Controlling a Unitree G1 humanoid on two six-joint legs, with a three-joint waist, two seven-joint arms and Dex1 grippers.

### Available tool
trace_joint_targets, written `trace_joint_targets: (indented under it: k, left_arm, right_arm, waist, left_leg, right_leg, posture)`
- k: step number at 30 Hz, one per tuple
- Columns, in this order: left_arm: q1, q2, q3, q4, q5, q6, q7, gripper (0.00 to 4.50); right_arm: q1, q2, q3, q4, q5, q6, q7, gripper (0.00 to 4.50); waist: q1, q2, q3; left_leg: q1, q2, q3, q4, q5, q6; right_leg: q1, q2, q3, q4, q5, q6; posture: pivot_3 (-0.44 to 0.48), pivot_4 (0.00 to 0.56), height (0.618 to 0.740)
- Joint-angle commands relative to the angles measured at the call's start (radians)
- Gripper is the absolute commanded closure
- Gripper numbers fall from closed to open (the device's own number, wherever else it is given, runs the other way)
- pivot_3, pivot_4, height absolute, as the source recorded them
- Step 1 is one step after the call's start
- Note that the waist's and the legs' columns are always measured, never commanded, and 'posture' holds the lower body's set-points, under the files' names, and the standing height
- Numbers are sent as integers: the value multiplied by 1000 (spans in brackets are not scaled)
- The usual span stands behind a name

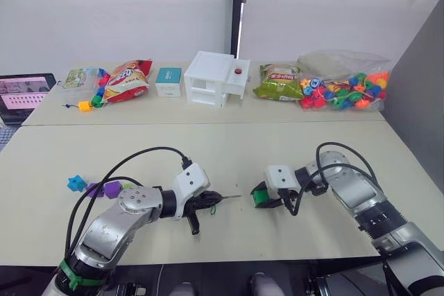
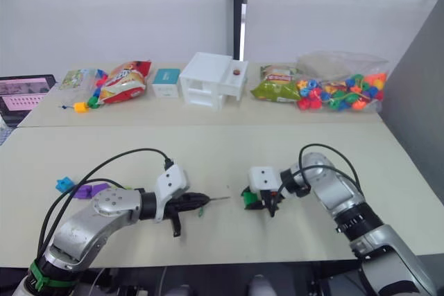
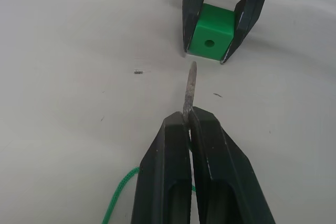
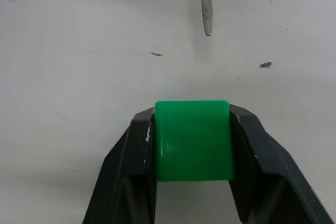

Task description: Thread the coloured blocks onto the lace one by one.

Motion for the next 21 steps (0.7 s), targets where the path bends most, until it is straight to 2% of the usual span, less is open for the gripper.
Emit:
trace_joint_targets:
  k: [1,9,21]
  left_arm:
    - [-19,-27,-14,30,1,-54,-5,4500]
    - [-42,-63,-58,91,7,-102,-30,4500]
    - [-81,-61,-102,130,16,-130,-70,4500]
  right_arm:
    - [49,5,-39,-102,3,119,-64,3293]
    - [157,13,-50,-329,-9,383,-161,3293]
    - [171,17,-43,-412,0,458,-178,3293]
  waist:
    - [1,0,0]
    - [-2,0,0]
    - [0,0,0]
  left_leg:
    - [0,0,0,0,0,0]
    - [1,0,0,0,0,0]
    - [1,0,0,0,0,0]
  right_leg:
    - [0,0,0,0,0,0]
    - [0,1,0,1,0,0]
    - [0,1,0,1,0,0]
  posture:
    - [0,150,740]
    - [0,150,740]
    - [0,150,740]
